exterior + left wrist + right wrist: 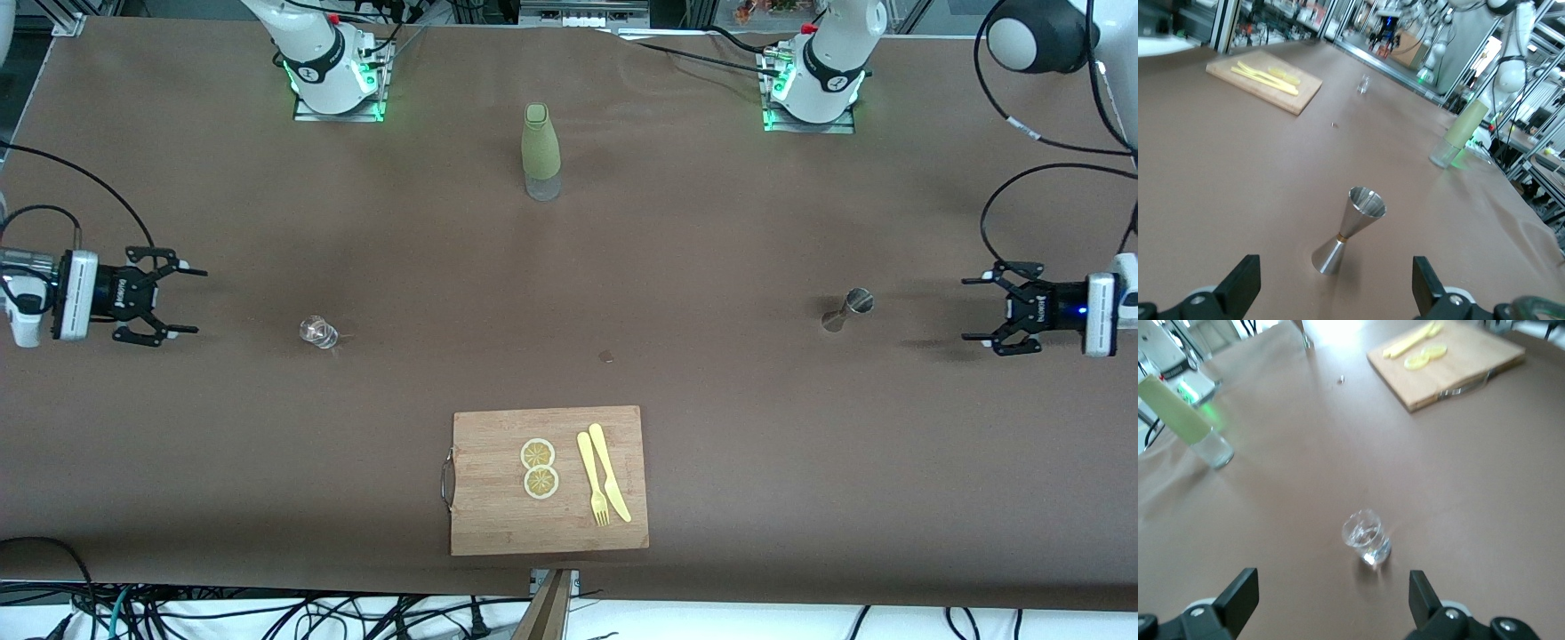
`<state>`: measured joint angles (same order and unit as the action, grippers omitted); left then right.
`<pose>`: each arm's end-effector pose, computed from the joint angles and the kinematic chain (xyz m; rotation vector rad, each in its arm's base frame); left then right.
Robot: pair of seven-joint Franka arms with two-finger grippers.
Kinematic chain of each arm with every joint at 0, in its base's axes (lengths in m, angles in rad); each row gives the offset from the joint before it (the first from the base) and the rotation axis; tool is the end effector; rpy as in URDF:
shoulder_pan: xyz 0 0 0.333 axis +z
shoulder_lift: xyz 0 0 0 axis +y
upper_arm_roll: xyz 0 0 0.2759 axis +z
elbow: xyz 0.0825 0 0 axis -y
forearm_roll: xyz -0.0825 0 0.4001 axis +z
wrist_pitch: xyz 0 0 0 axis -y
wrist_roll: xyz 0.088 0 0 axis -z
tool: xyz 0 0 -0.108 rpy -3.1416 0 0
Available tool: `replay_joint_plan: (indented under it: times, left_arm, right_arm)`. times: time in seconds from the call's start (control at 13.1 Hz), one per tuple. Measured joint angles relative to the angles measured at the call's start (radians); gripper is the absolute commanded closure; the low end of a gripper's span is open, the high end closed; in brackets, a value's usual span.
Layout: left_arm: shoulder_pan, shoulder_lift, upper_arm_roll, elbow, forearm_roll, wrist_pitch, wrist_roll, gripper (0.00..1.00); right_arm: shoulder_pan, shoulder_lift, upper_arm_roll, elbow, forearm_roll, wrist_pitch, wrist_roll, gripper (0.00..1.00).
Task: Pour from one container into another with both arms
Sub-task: 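Lower the right gripper to the beaker while the left gripper lowers to the jigger, then close the right gripper on the beaker while the left gripper grips the jigger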
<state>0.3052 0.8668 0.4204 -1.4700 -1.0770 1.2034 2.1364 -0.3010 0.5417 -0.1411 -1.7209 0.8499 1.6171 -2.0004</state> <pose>0.5387 0.2814 0.1539 1.6637 -1.0893 0.6941 0.5778 -0.1828 0.2204 -1.8594 -1.3020 -0.5892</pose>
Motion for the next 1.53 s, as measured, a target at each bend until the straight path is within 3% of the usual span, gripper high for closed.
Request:
replay_joint_plan:
  times: [0.46,0.99,1.53]
  left_arm:
    - [-0.008,0.109,-0.01,-0.025,-0.107,-0.06,0.311,0.0]
    - [-0.047,0.183,-0.06,-0.067,-0.146,-0.061,0.552,0.0]
    - [-0.07,0.185,-0.102,-0.116,-0.166,-0.017,0.58,0.0]
  right_arm:
    - [-0.017,0.185,0.0,-0.064,0.293,0.024,-0.388,0.0]
    - [0.063,0.198,0.016,-0.243,0.569,0.147,-0.601,0.0]
    - [0.145,0.225,0.018,-0.277,0.686,0.171,-0.67,0.0]
